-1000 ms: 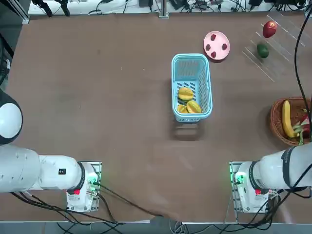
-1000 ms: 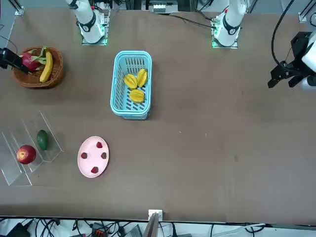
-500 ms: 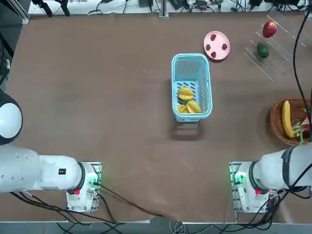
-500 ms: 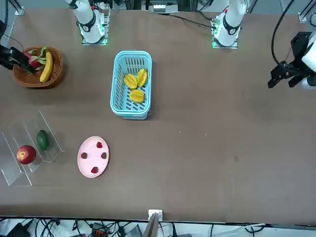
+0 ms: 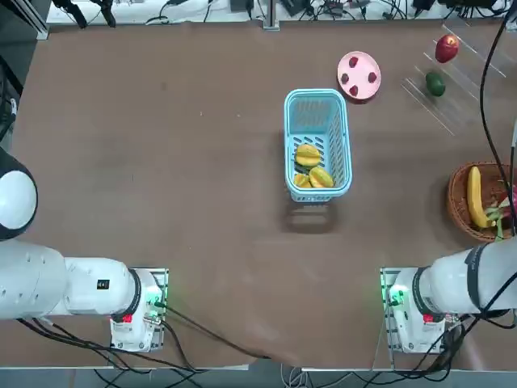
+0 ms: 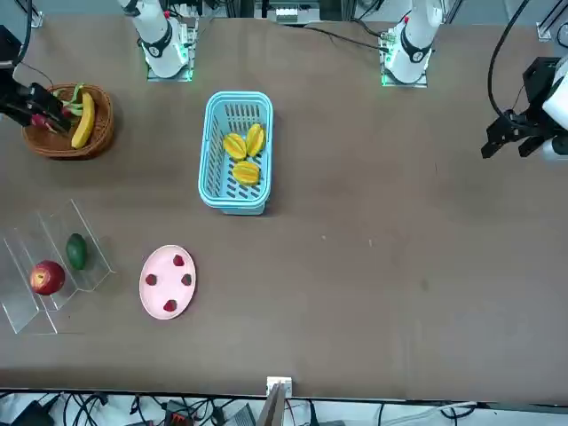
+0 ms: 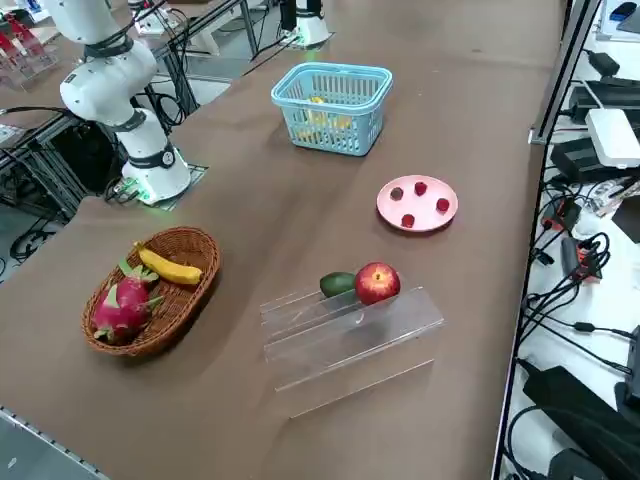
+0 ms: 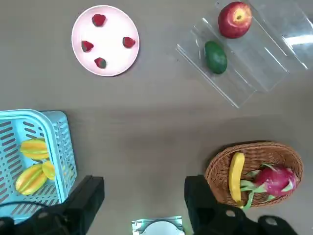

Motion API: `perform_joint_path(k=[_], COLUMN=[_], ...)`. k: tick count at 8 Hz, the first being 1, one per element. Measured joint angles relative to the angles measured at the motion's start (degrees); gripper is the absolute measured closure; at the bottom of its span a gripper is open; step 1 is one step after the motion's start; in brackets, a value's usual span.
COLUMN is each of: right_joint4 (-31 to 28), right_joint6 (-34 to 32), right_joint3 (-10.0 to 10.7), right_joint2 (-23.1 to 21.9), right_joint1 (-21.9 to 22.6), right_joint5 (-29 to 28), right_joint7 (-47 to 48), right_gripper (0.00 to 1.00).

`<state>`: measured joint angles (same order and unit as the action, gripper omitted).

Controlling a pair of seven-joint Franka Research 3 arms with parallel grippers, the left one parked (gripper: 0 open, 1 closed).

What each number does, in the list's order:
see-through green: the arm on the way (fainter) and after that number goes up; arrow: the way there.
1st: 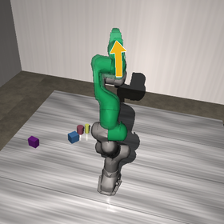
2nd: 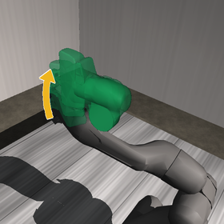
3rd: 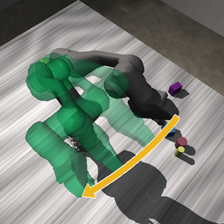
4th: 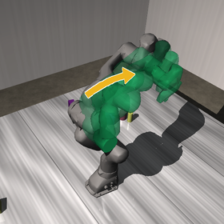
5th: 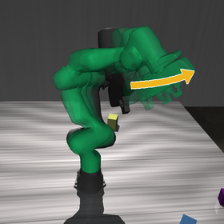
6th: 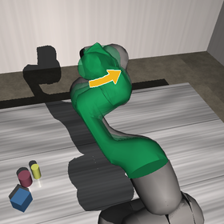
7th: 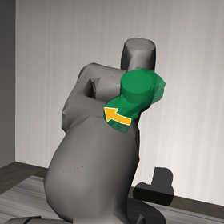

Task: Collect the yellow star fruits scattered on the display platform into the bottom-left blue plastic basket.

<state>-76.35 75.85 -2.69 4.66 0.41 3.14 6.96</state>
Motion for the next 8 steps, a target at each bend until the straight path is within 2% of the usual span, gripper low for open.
perform_joint_path(k=[2,5,8], right_joint4=[-1.8,-8.5,-9.2], right_joint6=[1.5,4.7,6.0], right_joint3=[0.0,0.0,0.0], right_joint2=[-2.9,-8.9,-7.5], right_joint1=[0.6,1.1,1.8], right_joint5=[0.0,0.0,-0.6], right_joint7=[0.0,0.0,0.0], right_gripper=[0.00,0.00,0.00])
